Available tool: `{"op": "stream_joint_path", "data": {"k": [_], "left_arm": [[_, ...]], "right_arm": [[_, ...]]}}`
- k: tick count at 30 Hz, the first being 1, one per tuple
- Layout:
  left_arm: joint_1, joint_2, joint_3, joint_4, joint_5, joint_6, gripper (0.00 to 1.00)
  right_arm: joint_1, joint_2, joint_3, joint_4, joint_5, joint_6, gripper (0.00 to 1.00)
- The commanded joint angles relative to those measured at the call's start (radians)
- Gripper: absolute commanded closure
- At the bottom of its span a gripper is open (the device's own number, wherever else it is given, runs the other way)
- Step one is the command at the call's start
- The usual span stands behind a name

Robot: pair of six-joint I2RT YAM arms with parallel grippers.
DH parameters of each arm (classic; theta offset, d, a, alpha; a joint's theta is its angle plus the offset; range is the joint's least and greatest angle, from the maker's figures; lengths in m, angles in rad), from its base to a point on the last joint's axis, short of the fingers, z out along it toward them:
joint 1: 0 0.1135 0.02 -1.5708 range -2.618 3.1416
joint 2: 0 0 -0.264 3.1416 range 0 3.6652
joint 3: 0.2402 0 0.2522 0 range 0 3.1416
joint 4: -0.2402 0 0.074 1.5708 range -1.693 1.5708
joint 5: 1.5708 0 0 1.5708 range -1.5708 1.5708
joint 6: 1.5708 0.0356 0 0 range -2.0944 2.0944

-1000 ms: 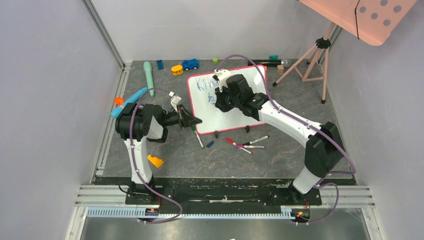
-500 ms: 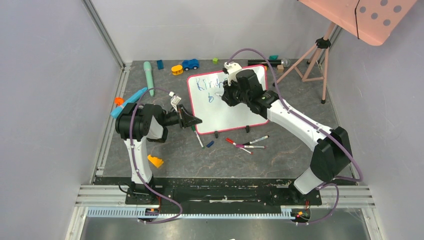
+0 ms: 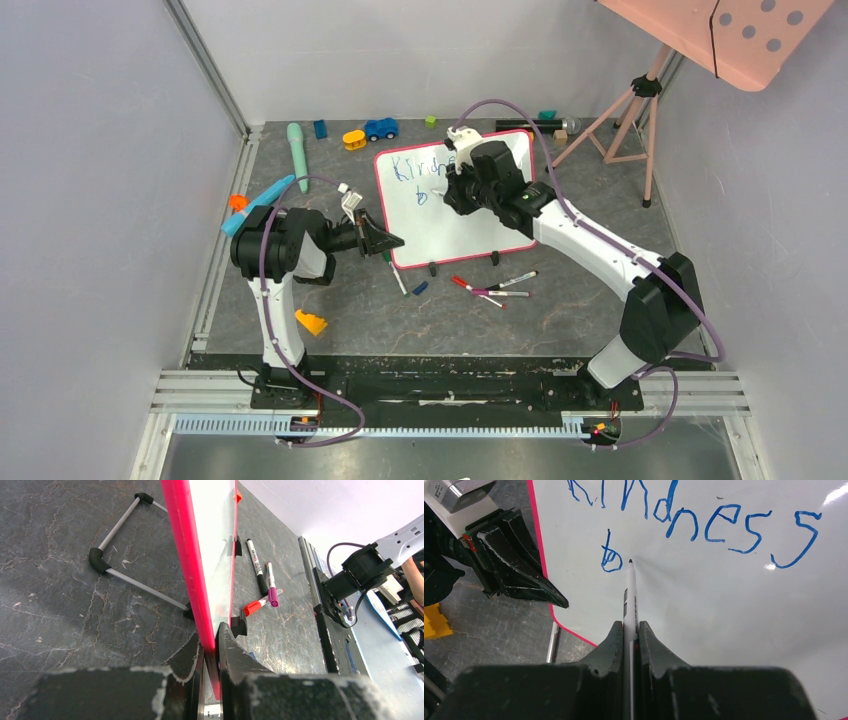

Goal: Write a sentence on the whiteboard

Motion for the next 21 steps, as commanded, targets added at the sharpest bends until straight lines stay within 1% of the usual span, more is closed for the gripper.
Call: {"op": "stream_joint_path", "data": {"k": [1,11,20,21], "left_arm": [[0.011,0.024,-0.015,0.054,-0.034,0.178,0.97],[0.011,0.025,-0.014,0.055,-0.034,0.175,0.97],[0.011,0.024,-0.015,0.054,-0.036,0.175,0.97],[0.011,0.025,-0.014,0.054,-0.035,0.175,0.97]], "right_arm": [[0.002,0.012,0.012,0.017,0.005,-0.010,1.00],[0.002,0.036,0.012,0.020,-0.001,-0.018,1.00],[0.002,0.044,0.011,0.009,0.024,-0.013,1.00],[0.001,0.042,0.011,0.005,0.047,-0.014,1.00]]}}
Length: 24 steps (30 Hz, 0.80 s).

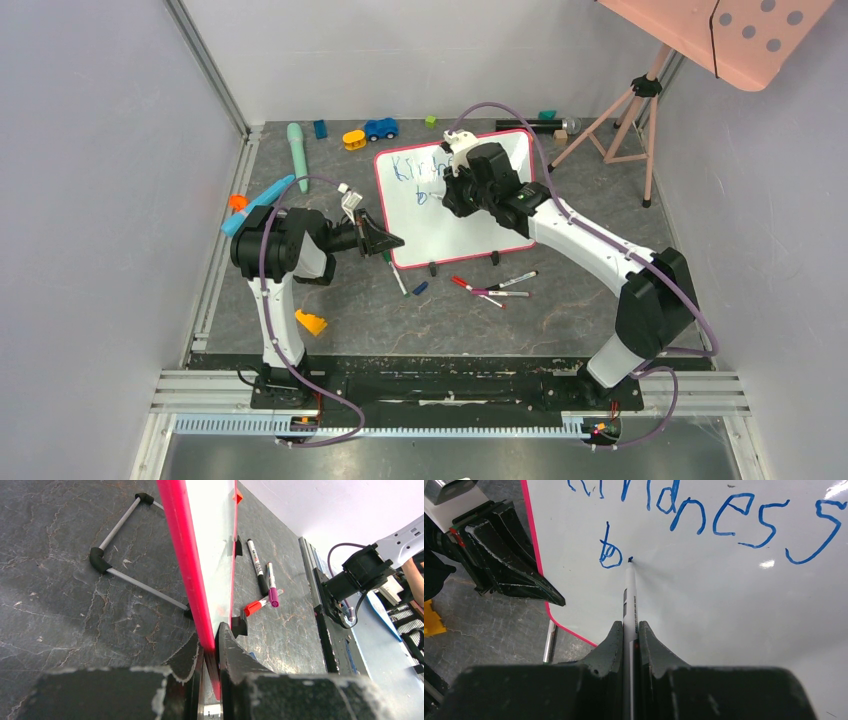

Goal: Write a sentence on the whiteboard

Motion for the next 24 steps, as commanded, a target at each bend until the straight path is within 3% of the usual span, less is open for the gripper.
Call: {"op": "stream_joint_path", "data": {"k": [1,24], "left_arm": [[0.011,0.025,-0.014,0.055,-0.034,0.175,0.97],[0.011,0.024,-0.014,0.055,-0.036,0.176,0.96]], "right_arm": [[0.001,0.010,0.010,0.000,0.055,-0.011,1.00],[-0.018,0.010,0.040,-0.023,0.093,-0.011,1.00]]}}
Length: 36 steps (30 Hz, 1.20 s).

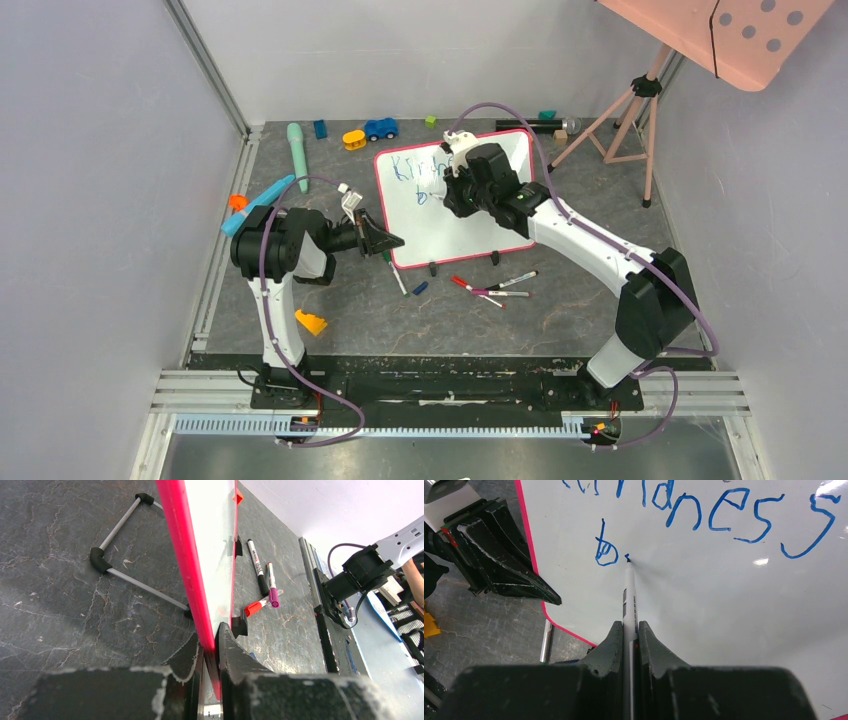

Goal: Write a sentence on the whiteboard

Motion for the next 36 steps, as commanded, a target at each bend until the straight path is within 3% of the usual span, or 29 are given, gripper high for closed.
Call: {"op": "stream_joint_path", "data": {"k": [1,21,36], "left_arm": [[0.011,0.024,-0.014,0.056,-0.035,0.176,0.96],[0.011,0.025,-0.017,0.057,-0.037,0.179,0.96],[0.011,0.024,-0.015,0.056,-0.039,0.177,0.96]], "right_arm": [[-0.020,0.014,0.043,-0.012,0.065,-0.013,1.00],[-0.019,0.028,0.011,0.018,-0.037,-0.010,1.00],[-0.019,-0.013,-0.027,-0.010,0.033,-0.015,1.00]]}}
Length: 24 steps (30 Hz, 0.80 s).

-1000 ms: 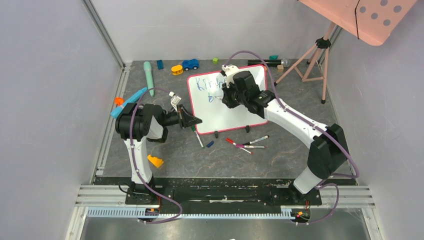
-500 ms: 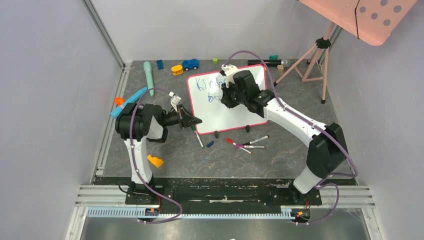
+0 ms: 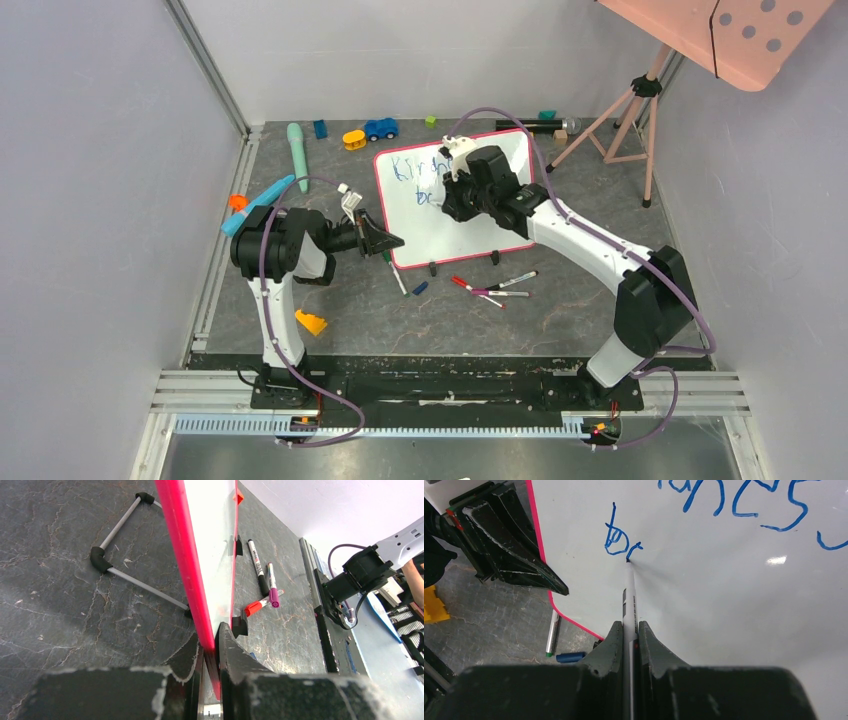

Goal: Write a sentence on the whiteboard

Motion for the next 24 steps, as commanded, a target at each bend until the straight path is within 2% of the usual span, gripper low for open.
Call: {"op": "stream_joint_path", "data": {"k": [1,12,16,24], "left_arm": [[0.010,0.024,-0.014,0.058,-0.035,0.176,0.97],[0.010,0.024,-0.014,0.058,-0.033,0.176,0.96],[0.010,0.024,-0.014,0.058,-0.033,0.176,0.96],[0.011,0.024,-0.012,0.058,-0.034,0.175,0.96]], "right_arm": [[-0.010,-0.027,-0.005,-0.017,0.116,-0.018,1.00],[-0.010,-0.035,0.030,-0.056,0.170,-0.032,1.00],[-0.012,-0.056,0.019,-0.005,0.091,-0.030,1.00],[-0.011,-0.073,0.045,0.027,0.028,-0.031,1.00]]}}
